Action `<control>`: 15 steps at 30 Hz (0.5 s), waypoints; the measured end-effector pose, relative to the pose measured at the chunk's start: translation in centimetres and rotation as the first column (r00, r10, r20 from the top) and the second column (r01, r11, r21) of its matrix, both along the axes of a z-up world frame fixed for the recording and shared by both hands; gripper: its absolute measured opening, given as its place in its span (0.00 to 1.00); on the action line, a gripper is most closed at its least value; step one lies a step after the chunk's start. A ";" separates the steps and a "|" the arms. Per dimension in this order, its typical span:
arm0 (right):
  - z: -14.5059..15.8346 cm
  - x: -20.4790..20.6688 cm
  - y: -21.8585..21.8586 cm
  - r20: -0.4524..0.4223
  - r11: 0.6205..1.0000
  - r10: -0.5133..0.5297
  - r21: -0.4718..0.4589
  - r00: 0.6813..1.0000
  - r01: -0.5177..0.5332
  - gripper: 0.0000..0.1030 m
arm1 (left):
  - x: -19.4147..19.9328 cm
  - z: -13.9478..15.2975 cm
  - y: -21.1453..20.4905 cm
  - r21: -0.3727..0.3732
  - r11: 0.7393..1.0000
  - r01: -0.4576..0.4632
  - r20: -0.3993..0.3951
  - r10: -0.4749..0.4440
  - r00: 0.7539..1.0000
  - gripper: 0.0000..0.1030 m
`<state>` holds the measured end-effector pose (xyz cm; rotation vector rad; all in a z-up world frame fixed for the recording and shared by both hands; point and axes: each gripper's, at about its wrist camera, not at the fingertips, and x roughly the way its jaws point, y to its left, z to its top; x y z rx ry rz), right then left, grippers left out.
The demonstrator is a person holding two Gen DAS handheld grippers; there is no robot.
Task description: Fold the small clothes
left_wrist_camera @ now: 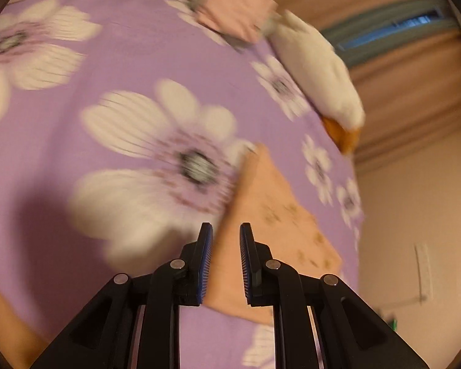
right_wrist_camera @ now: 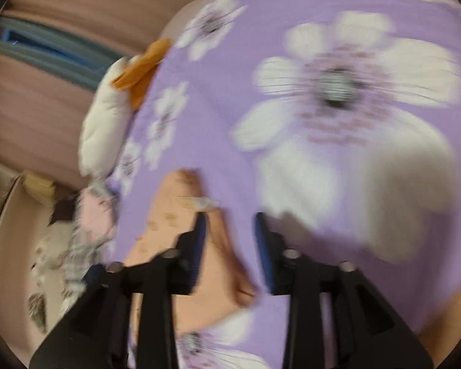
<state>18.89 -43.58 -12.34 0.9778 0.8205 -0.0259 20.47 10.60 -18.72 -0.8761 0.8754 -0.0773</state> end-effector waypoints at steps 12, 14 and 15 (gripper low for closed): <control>-5.2 16.9 2.6 -0.159 0.942 0.324 0.147 0.932 -0.303 0.24 | 3.4 -5.4 -5.3 -0.041 0.981 0.191 -0.093 -0.194 0.977 0.20; -4.2 17.1 3.6 -0.074 0.921 0.381 0.119 0.921 -0.372 0.11 | 3.4 -6.4 -4.1 -0.138 0.974 0.179 -0.092 -0.193 0.977 0.20; -3.0 17.1 4.2 -0.027 0.923 0.379 0.077 0.925 -0.377 0.11 | 3.4 -6.9 -3.5 -0.185 0.967 0.173 -0.093 -0.192 0.977 0.20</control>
